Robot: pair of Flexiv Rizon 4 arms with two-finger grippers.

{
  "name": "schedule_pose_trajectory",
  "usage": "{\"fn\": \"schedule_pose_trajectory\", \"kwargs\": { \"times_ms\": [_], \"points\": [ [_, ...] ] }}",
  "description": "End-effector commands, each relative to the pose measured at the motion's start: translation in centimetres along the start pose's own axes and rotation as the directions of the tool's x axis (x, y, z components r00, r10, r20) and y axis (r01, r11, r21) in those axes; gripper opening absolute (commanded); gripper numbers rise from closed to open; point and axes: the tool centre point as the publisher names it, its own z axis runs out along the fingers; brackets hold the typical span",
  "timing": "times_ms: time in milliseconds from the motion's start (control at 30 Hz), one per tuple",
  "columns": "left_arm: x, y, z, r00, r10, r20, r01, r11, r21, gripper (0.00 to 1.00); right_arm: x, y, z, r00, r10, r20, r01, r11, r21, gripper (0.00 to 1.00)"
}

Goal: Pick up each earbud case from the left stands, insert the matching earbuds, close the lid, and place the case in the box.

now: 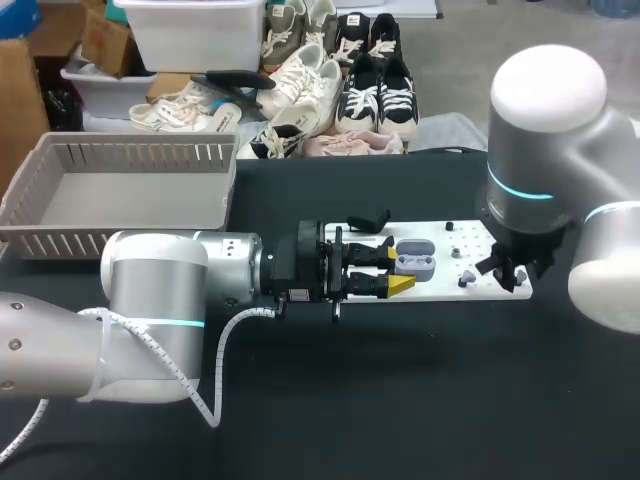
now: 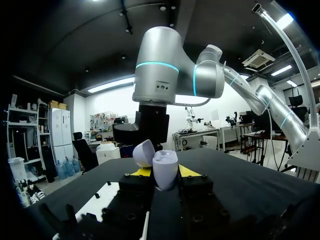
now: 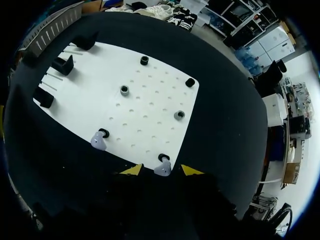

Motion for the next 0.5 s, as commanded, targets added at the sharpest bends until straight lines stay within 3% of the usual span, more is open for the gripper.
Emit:
{"fn": "schedule_pose_trajectory", "kwargs": {
  "times_ms": [33,167,233,500],
  "points": [
    [0.01,-0.11,0.03,1.000,0.001,0.001,-0.001,1.000,-0.005,0.00,-0.05,0.01,0.13,1.000,0.001,-0.002,-0.001,1.000,0.001,0.42],
    [0.01,-0.11,0.03,1.000,0.001,0.001,-0.001,1.000,-0.005,0.00,0.08,-0.01,0.23,1.000,0.003,-0.002,-0.003,1.000,0.000,0.39],
    [0.01,-0.11,0.03,1.000,0.001,0.001,-0.001,1.000,-0.005,0.00,0.11,-0.01,0.26,1.000,0.004,-0.003,-0.004,1.000,0.000,0.33],
    [0.01,-0.11,0.03,1.000,0.001,0.001,-0.001,1.000,-0.005,0.00,0.12,0.04,0.27,1.000,0.004,0.000,-0.004,1.000,-0.001,0.33]
  ]
}}
